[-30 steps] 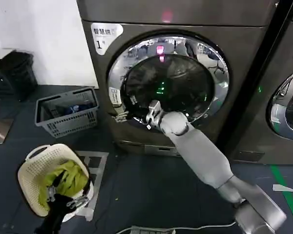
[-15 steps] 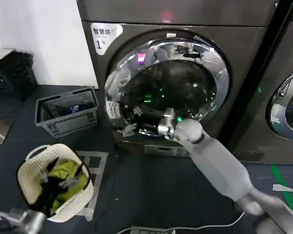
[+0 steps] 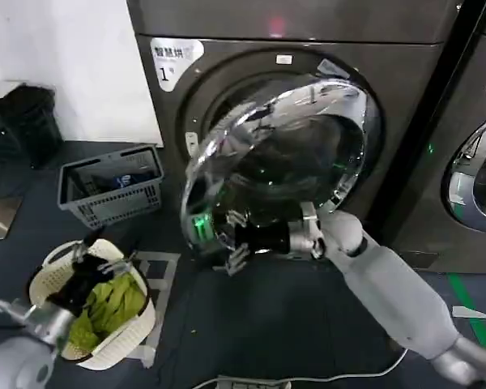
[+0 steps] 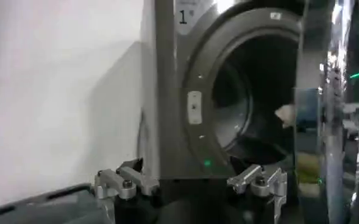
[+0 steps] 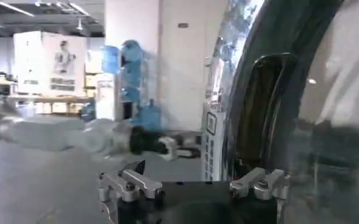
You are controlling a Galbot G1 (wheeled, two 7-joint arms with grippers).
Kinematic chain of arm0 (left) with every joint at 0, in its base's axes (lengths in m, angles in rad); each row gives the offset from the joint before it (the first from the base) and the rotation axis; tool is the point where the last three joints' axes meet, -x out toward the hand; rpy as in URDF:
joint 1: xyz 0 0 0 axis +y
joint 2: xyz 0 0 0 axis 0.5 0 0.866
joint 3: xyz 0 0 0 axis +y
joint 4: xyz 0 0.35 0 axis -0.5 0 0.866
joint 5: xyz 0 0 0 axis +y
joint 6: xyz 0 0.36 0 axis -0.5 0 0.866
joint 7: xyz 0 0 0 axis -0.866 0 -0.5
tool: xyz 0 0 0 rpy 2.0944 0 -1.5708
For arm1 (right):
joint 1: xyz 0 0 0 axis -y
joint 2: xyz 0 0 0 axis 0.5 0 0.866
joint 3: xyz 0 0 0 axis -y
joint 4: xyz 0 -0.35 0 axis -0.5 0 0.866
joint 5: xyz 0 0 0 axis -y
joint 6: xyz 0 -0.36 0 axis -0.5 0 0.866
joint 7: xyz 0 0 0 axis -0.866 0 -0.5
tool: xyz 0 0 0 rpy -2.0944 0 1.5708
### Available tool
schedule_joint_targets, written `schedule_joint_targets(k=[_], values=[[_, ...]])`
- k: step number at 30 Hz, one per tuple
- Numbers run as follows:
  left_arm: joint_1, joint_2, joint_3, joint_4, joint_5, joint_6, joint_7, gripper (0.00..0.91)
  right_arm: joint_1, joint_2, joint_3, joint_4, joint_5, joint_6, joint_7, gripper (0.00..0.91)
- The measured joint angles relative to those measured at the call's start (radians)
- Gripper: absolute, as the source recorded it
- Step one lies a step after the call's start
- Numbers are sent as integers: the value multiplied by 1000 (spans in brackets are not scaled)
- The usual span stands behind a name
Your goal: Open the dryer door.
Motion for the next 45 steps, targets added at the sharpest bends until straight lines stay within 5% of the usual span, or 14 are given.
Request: schedule_joint_targets(k=[13,25,34,45], values=[[-383,187,329,180,-121,-10,58,907,-171,-99,161,83,-31,88,-97,907],[-682,181,644,247,-133,-12,135,907,-379,-188,504,19,-30,125,-192,907],[-804,137,790,270,-68,-22,182,907,-553,-178,861,-14,-77,95,-3,907],[-816,116,870,200,-55,-3,243,907,-798,-49,1293,112,-215,69,509,907]])
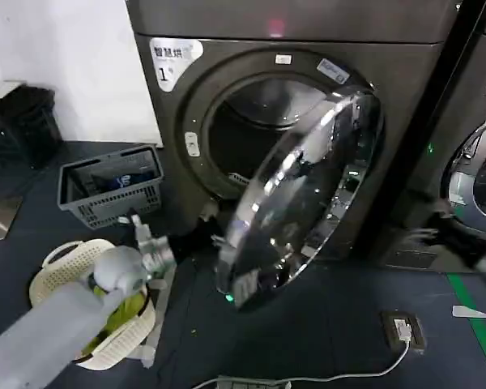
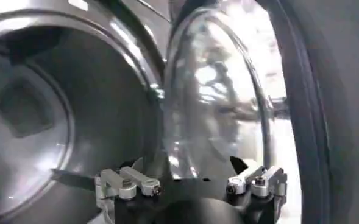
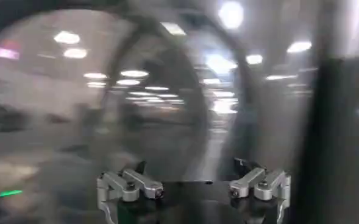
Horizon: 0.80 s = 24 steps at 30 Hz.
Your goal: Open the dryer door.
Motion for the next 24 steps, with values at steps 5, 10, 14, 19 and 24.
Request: schedule_joint_targets(k=[5,10,14,19,24], values=[[19,-6,19,-56,25,1,-14,907,-111,108,183,99,-142,-15,217,907],[37,-12,49,-120,53,13,-39,907,-212,168,373,126,-159,-56,297,907],[18,-26,94,-154,56,22,-54,907,-261,180,522,127,-161,-125,303,907],[-25,-31,173,-169,28,30,-67,907,-303,204,673,148,-163,-150,326,907],[-98,-57,290,-147,27,21,-99,907,-327,223,756,170,-174,-184,345,907]])
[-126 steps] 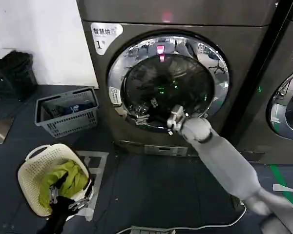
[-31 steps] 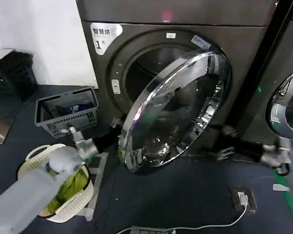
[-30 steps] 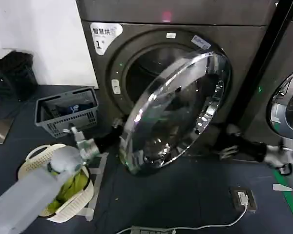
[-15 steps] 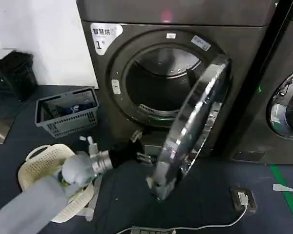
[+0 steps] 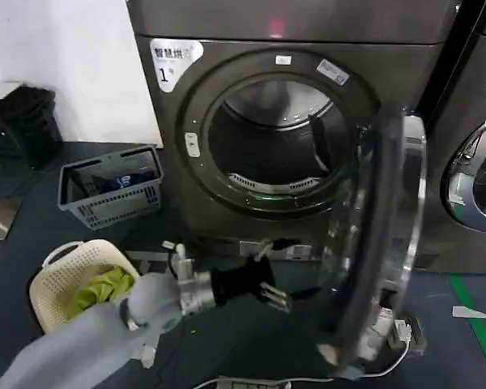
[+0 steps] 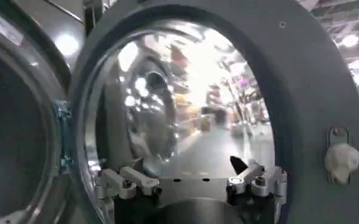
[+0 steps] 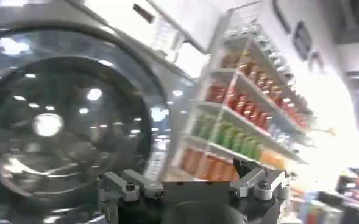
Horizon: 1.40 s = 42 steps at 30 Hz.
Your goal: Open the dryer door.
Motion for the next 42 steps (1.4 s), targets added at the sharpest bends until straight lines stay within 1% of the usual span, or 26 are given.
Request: schedule_joint_targets(k=[2,4,5,7,13,15,22,28,32,35,42], values=[[-38,-20,49,20,-1,-7,-10,907,-2,9,36,6,-14,-39,6,907],[-82,-43,98,46,-2,-15,-16,907,2,12,67,7,-16,-63,37,907],[-104,-57,119,61,-4,-18,-18,907,4,16,80,7,-18,-65,40,907],[-146,-85,161,93,-7,-23,-25,907,5,30,105,7,-29,-54,54,907],[-238,-195,251,172,-17,-24,-41,907,9,58,178,-23,-117,-59,94,907],[-263,-231,275,198,-20,-25,-45,907,5,61,201,-30,-129,-57,94,907],[-320,-356,339,296,-19,-33,-54,907,-13,87,272,-21,-122,-61,96,907],[-373,-500,343,408,26,-25,-107,907,-32,106,294,-1,-116,-67,96,907],[-403,-604,339,496,28,-32,-111,907,-47,93,315,-7,-114,-65,94,907],[-426,-667,335,559,19,-30,-133,907,-56,85,329,-11,-112,-64,91,907],[-468,-782,319,665,26,-53,-130,907,-57,75,337,-16,-112,-63,90,907]])
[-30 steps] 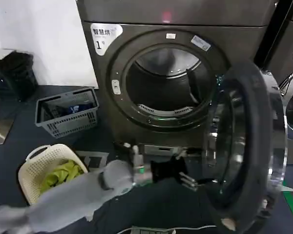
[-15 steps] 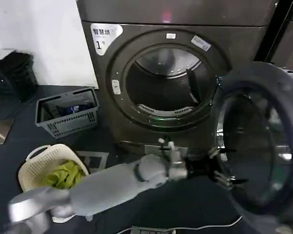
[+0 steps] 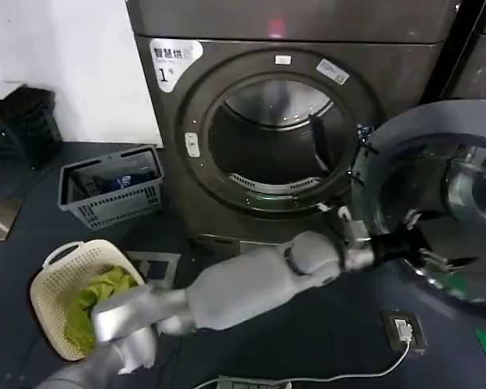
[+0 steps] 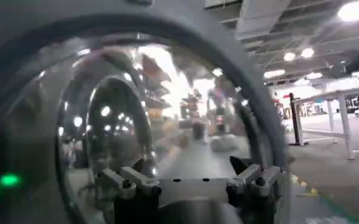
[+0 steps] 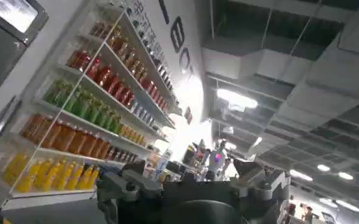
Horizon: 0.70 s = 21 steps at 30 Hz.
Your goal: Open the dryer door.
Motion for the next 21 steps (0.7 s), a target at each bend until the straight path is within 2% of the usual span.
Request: schedule_joint_targets(k=[8,17,21], values=[[-24,-16,-4,118,40,-15,-32,907,3,-1,-2,0,-2,2,-1,907],[-21,-16,3,127,52,-5,-41,907,3,-13,6,-2,-6,3,-1,907],[-16,-16,-7,107,36,-3,-13,907,1,-13,12,6,-8,3,-3,907]])
